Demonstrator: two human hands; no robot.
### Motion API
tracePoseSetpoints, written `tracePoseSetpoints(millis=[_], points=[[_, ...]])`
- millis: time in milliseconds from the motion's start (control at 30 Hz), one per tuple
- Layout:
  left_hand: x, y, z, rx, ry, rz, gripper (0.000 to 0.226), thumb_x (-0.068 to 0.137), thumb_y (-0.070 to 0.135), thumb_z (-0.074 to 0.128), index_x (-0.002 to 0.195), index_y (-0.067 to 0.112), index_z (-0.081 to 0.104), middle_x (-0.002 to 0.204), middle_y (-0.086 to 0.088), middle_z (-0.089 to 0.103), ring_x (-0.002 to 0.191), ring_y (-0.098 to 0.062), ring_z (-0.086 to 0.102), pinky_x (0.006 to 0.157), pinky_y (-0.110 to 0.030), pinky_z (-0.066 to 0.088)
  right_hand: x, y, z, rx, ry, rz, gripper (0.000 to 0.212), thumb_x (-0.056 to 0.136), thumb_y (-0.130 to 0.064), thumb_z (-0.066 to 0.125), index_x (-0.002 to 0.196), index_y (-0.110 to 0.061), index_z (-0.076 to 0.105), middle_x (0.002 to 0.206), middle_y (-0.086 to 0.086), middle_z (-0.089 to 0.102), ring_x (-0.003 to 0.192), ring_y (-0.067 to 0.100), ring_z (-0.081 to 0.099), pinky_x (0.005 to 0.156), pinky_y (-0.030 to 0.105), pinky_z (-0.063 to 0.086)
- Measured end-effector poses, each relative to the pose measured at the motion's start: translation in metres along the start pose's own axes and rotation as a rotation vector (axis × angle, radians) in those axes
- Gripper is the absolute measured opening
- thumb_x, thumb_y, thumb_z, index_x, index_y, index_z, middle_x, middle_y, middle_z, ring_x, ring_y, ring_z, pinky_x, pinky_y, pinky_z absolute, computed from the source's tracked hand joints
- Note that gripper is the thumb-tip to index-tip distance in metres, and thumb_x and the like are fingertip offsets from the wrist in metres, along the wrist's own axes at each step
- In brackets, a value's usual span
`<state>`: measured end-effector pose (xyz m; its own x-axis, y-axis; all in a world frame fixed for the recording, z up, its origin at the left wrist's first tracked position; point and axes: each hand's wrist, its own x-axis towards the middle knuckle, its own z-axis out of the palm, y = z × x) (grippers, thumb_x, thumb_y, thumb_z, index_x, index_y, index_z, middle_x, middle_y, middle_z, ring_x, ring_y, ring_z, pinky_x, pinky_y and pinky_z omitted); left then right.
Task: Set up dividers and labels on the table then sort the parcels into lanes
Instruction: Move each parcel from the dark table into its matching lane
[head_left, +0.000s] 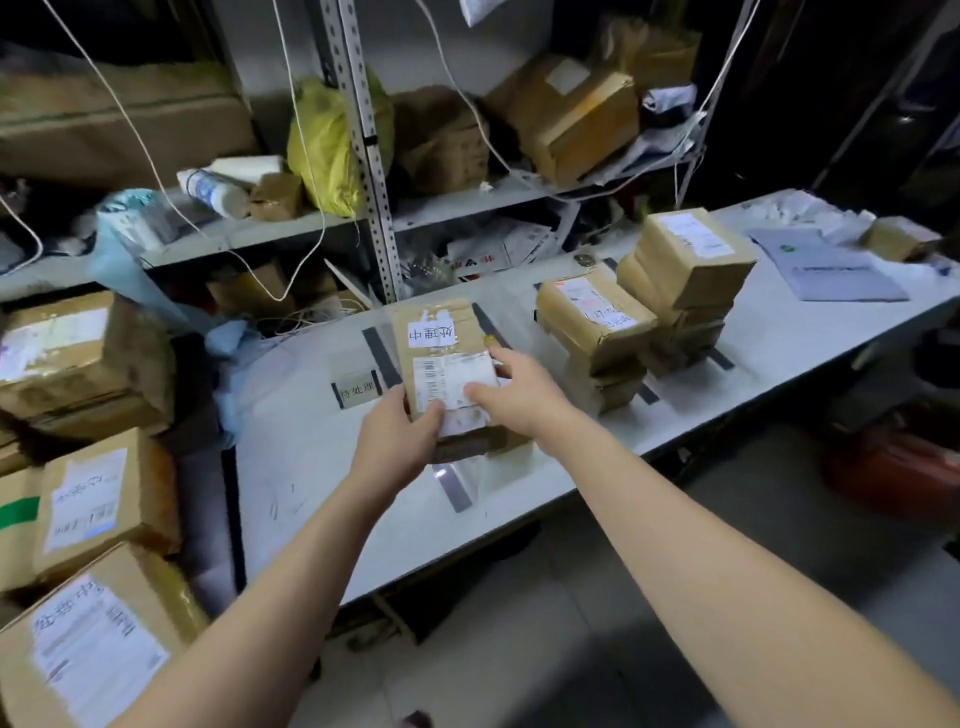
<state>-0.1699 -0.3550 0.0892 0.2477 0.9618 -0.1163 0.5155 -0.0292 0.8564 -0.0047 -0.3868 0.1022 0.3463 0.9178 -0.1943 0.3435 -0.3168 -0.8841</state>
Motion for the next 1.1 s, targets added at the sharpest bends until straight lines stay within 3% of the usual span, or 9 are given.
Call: tracePoseSetpoints(millis=[167,267,400,600,700,767,867,1000,1100], points=[[0.047,0.014,0.049,0.039,-0.010,-0.020,0.036,0.095,0.036,0.060,0.128,0.020,0.064,0.121,0.005,0.071,0.107,-0.019,0.066,0.094,-0.043,0.056,0.051,0.021,-0.032,0.008,-0.006,0.011,0.042,0.092,-0.011,0.067,0.131,-0.025,0.064,0.122,-0.008,0.072,0.110,0.015,0.068,0.095,0.040,0.057],[0.082,0.006,0.073,0.064,-0.007,-0.047,0.035,0.096,0.034,0.061,0.128,0.020,0.063,0.122,0.003,0.070,0.109,-0.022,0.066,0.092,-0.040,0.056,0.084,0.035,-0.035,-0.058,-0.003,0.033,0.040,0.093,-0.016,0.067,0.132,-0.026,0.063,0.126,-0.008,0.070,0.112,0.016,0.066,0.092,0.036,0.058],[0.117,-0.007,0.101,0.068,-0.042,-0.103,0.039,0.098,0.028,0.062,0.135,0.020,0.057,0.130,0.001,0.067,0.113,-0.023,0.065,0.092,-0.040,0.057,0.121,0.058,-0.035,-0.130,-0.003,0.109,0.038,0.092,-0.019,0.071,0.129,-0.026,0.065,0.125,-0.005,0.071,0.111,0.018,0.067,0.095,0.043,0.058],[0.137,-0.014,0.128,0.142,-0.075,-0.152,0.042,0.097,0.029,0.063,0.137,0.020,0.057,0.132,-0.003,0.067,0.115,-0.027,0.065,0.094,-0.043,0.056,0.146,0.085,-0.042,-0.204,-0.073,0.150,0.038,0.094,-0.019,0.069,0.132,-0.023,0.061,0.132,-0.003,0.068,0.119,0.018,0.064,0.087,0.029,0.054],[0.138,-0.013,0.132,0.145,-0.074,-0.155,0.044,0.098,0.028,0.063,0.140,0.022,0.055,0.133,-0.001,0.067,0.115,-0.025,0.065,0.095,-0.042,0.056,0.149,0.091,-0.047,-0.240,-0.098,0.126,0.041,0.096,-0.021,0.068,0.135,-0.024,0.056,0.136,-0.004,0.065,0.120,0.018,0.063,0.073,0.018,0.048],[0.135,-0.013,0.129,0.164,-0.080,-0.133,0.043,0.098,0.028,0.062,0.140,0.022,0.055,0.134,0.001,0.067,0.114,-0.023,0.066,0.093,-0.037,0.055,0.149,0.089,-0.050,-0.334,-0.117,0.079,0.042,0.096,-0.027,0.066,0.137,-0.025,0.054,0.138,-0.004,0.063,0.121,0.020,0.062,0.074,0.021,0.049],[0.119,-0.009,0.114,0.368,-0.011,-0.088,0.048,0.098,0.032,0.060,0.142,0.013,0.050,0.134,-0.005,0.061,0.118,-0.026,0.060,0.093,-0.037,0.051,0.148,0.079,-0.054,-0.631,-0.103,-0.072,0.051,0.095,-0.038,0.062,0.142,-0.026,0.047,0.141,0.000,0.056,0.127,0.027,0.051,0.096,0.041,0.047],[0.079,-0.007,0.078,0.710,0.105,-0.052,0.057,0.097,0.036,0.056,0.147,0.012,0.044,0.144,-0.006,0.052,0.130,-0.028,0.048,0.099,-0.039,0.046,0.134,0.047,-0.051,-0.788,-0.195,-0.309,0.069,0.095,-0.046,0.058,0.156,-0.025,0.032,0.160,0.001,0.038,0.141,0.030,0.037,0.109,0.045,0.038],[0.039,-0.006,0.042,0.870,0.221,-0.097,0.053,0.095,0.037,0.056,0.141,0.011,0.050,0.141,-0.005,0.054,0.126,-0.030,0.051,0.098,-0.040,0.046,0.111,0.021,-0.038,-0.838,-0.295,-0.512,0.070,0.096,-0.048,0.055,0.157,-0.025,0.030,0.162,0.002,0.033,0.146,0.029,0.032,0.114,0.046,0.033]])
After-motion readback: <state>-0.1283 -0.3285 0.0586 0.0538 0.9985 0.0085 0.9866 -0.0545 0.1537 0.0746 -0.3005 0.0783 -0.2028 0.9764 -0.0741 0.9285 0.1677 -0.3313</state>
